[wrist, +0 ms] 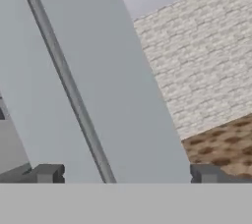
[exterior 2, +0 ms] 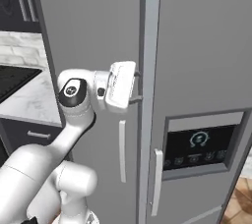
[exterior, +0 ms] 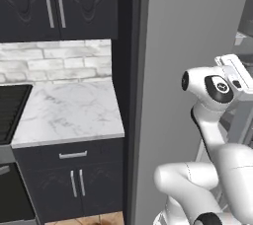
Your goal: Open the freezer door, pick up the ice cube tray from the freezer, and place it on the dining counter.
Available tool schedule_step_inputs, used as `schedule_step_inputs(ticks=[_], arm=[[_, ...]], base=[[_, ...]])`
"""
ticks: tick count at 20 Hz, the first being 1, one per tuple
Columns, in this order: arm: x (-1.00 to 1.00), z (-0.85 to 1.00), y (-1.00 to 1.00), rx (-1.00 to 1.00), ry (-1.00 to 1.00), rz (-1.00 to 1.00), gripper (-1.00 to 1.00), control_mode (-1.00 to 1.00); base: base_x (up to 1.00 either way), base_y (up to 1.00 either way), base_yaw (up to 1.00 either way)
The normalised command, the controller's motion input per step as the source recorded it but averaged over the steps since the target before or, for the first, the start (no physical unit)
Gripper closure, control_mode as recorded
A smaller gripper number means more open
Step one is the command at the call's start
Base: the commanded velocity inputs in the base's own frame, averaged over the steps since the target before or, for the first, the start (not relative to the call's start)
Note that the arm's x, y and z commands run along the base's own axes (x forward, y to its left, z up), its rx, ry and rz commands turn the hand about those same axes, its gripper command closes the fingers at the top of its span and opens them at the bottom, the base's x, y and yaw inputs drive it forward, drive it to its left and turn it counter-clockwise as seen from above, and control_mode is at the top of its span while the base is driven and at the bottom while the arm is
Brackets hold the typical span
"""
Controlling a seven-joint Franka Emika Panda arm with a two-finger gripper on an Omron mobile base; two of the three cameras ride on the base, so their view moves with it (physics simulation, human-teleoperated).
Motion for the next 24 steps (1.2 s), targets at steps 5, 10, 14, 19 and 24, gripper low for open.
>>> schedule_step_inputs(ticks=[5, 10, 14, 19, 24], arm=[[-0.52, 0.00, -0.97, 0.12, 0.00, -0.23, -1.00, -1.00], [-0.51, 0.00, -1.00, 0.12, 0.00, -0.21, -1.00, -1.00], [-0.57, 0.00, -1.00, 0.12, 0.00, -0.18, -1.00, -1.00], [-0.64, -0.02, -0.98, 0.09, 0.00, -0.15, -1.00, -1.00], [-0.59, -0.11, -0.83, 0.03, 0.00, -0.14, -1.00, -1.00]], base=[[0.00, 0.00, 0.00], [0.00, 0.00, 0.00], [0.00, 0.00, 0.00], [0.00, 0.00, 0.00], [0.00, 0.00, 0.00]])
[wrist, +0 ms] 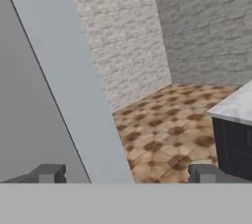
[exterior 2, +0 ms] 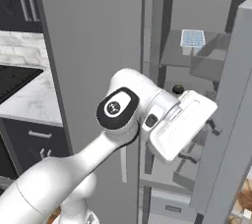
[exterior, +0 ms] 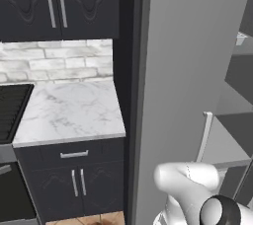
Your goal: Open the freezer door, pick up the ice cube tray from the freezer, and place it on the dining counter.
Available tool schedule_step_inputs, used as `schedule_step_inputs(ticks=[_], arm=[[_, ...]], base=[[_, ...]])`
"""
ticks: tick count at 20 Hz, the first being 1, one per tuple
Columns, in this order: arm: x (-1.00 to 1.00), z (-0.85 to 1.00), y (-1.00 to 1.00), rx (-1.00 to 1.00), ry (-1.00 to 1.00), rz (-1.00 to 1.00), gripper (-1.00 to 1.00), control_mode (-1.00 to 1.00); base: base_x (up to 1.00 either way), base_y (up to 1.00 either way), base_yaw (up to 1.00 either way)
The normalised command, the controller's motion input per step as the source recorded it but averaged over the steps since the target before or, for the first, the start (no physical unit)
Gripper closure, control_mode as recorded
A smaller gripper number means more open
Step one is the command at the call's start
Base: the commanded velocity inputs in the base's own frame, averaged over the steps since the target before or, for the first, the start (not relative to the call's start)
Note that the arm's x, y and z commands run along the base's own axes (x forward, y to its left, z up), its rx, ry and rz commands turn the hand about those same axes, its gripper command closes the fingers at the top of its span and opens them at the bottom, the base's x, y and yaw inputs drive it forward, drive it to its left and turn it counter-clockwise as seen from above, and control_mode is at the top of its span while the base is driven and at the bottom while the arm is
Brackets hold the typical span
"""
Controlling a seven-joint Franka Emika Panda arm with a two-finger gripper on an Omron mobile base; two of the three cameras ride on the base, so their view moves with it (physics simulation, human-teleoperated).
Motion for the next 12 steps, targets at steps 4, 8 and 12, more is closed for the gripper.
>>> schedule_step_inputs(ticks=[4, 8, 12], arm=[[-0.56, -0.07, -0.77, 0.01, 0.00, -0.13, -1.00, -1.00], [-0.22, -0.01, -0.47, 0.00, 0.00, -0.06, -1.00, -1.00], [-0.01, 0.00, -0.04, 0.00, 0.01, 0.00, -1.00, -1.00]], base=[[0.00, 0.00, 0.00], [0.00, 0.00, 0.00], [0.00, 0.00, 0.00]])
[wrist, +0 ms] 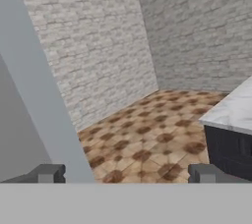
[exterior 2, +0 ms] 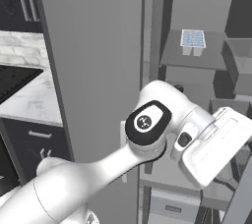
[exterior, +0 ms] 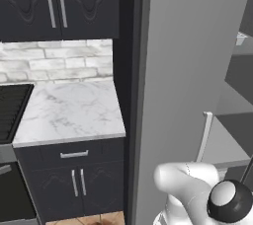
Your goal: Open the freezer door, pick up the ice cube tray from the freezer, and place it on the dining counter.
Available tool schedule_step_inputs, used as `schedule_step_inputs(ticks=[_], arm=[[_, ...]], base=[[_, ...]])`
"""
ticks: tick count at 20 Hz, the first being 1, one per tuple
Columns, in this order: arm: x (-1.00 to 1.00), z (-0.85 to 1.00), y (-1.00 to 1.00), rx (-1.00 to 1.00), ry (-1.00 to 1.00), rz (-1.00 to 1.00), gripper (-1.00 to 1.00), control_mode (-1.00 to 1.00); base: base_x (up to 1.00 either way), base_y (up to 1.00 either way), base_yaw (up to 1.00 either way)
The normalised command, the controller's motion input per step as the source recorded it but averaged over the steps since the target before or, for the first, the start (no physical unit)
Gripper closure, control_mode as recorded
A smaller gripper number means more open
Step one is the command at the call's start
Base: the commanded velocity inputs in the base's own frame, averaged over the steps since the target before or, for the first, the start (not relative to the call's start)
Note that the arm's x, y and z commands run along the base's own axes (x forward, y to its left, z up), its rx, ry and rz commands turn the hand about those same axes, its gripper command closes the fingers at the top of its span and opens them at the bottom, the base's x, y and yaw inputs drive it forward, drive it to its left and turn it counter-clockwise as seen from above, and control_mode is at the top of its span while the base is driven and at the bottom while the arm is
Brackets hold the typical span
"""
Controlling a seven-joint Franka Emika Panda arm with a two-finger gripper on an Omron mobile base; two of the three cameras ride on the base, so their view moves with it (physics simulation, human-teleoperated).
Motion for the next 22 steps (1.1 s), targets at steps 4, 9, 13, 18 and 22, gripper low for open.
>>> schedule_step_inputs(ticks=[4, 9, 13, 18, 22], arm=[[-0.23, 0.00, 0.15, 0.00, 0.01, 0.00, -1.00, -1.00], [-0.39, 0.11, 0.88, 0.00, 0.04, 0.07, -1.00, -1.00], [-0.25, 0.36, 0.91, 0.00, 0.07, 0.14, -1.00, -1.00], [-0.15, 0.37, 0.91, 0.00, 0.09, 0.19, -1.00, -1.00], [-0.03, 0.40, 0.98, 0.00, 0.15, 0.26, -1.00, -1.00]], base=[[0.00, 0.00, 0.00], [0.00, 0.00, 0.00], [0.00, 0.00, 0.00], [0.00, 0.00, 0.00], [0.00, 0.00, 0.00]])
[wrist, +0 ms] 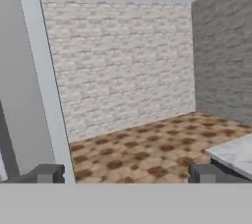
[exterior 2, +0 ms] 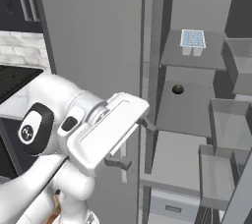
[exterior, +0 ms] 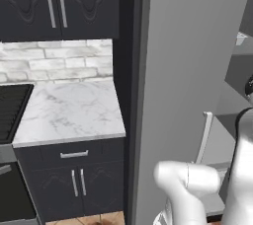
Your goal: Open the freezer door, pick up the ice cube tray from the freezer, and place it on the dining counter.
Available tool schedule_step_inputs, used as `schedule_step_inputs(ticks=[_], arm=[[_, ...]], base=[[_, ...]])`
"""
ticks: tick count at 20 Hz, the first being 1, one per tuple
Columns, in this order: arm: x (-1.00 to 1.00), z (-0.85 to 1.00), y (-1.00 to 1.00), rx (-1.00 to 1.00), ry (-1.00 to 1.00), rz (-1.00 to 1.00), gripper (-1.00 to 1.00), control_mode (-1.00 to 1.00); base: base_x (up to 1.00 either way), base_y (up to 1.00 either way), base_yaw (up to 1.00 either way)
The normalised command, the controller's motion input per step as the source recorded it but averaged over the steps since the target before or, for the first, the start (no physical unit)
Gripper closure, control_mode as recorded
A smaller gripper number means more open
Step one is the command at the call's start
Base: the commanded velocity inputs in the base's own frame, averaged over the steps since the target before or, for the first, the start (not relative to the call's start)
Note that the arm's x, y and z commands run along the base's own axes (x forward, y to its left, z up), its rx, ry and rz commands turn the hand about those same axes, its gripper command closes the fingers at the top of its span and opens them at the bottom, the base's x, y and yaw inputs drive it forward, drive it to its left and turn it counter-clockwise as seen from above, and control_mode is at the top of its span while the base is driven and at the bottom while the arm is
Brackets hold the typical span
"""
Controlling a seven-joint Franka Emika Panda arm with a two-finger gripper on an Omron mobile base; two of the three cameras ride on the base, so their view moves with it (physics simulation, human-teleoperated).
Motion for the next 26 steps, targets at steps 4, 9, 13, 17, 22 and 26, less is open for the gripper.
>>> schedule_step_inputs(ticks=[4, 9, 13, 17, 22, 26], arm=[[0.00, 0.41, 1.00, 0.00, 0.25, 0.38, -1.00, -1.00], [0.06, 0.42, 1.00, 0.01, 0.37, 0.53, -1.00, -1.00], [0.08, 0.32, 1.00, 0.05, 0.43, 0.57, -1.00, -1.00], [0.01, 0.19, 0.96, 0.12, 0.43, 0.58, -1.00, -1.00], [0.00, 0.04, 0.52, 0.25, 0.35, 0.54, -1.00, -1.00], [0.23, -0.01, 0.39, 0.35, 0.22, 0.39, -1.00, -1.00]], base=[[0.00, 0.00, 0.00], [0.00, 0.00, 0.00], [0.00, 0.00, 0.00], [0.00, 0.00, 0.00], [0.00, 0.00, 0.00], [0.00, 0.00, 0.00]])
